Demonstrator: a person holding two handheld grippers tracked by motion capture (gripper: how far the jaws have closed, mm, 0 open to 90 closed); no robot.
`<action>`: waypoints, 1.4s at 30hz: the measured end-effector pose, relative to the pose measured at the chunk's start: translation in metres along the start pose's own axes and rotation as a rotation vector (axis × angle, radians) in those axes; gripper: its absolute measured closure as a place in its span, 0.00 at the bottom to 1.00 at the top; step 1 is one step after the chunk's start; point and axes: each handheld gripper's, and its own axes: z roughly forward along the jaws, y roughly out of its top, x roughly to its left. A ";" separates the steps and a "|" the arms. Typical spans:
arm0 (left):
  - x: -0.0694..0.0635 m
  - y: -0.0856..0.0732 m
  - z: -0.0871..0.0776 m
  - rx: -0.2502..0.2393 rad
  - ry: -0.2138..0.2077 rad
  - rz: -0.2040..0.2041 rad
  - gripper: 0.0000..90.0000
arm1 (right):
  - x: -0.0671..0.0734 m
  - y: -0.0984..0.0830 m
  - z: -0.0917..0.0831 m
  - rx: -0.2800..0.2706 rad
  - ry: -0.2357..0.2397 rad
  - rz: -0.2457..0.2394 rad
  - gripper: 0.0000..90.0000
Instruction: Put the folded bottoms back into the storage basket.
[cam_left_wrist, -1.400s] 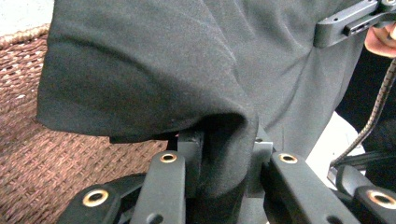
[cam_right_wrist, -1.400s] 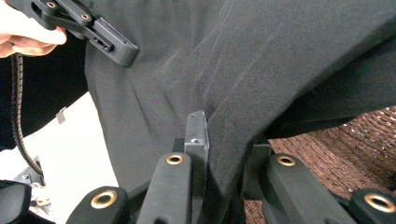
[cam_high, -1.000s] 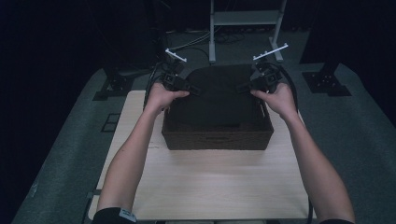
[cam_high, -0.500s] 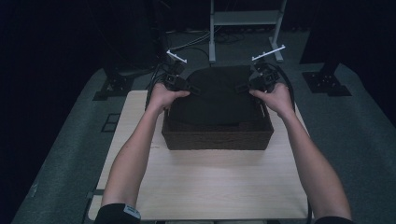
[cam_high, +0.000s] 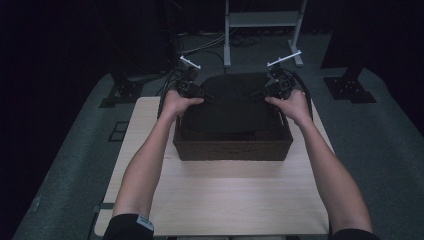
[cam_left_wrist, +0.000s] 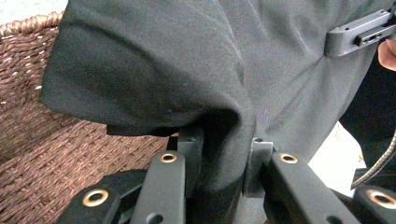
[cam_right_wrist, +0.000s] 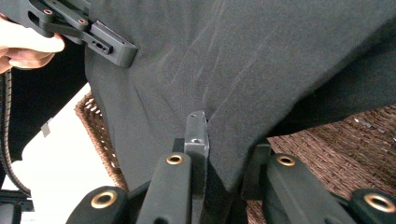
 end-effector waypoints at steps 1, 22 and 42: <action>0.000 0.000 0.000 0.000 0.000 0.000 0.82 | -0.001 0.000 0.001 0.003 -0.002 -0.001 0.85; 0.014 -0.001 0.020 0.023 0.025 -0.033 0.82 | -0.015 -0.002 0.017 0.047 -0.013 0.034 0.85; 0.021 -0.006 0.035 0.052 0.053 -0.039 0.82 | -0.026 -0.007 0.031 0.081 -0.021 0.061 0.85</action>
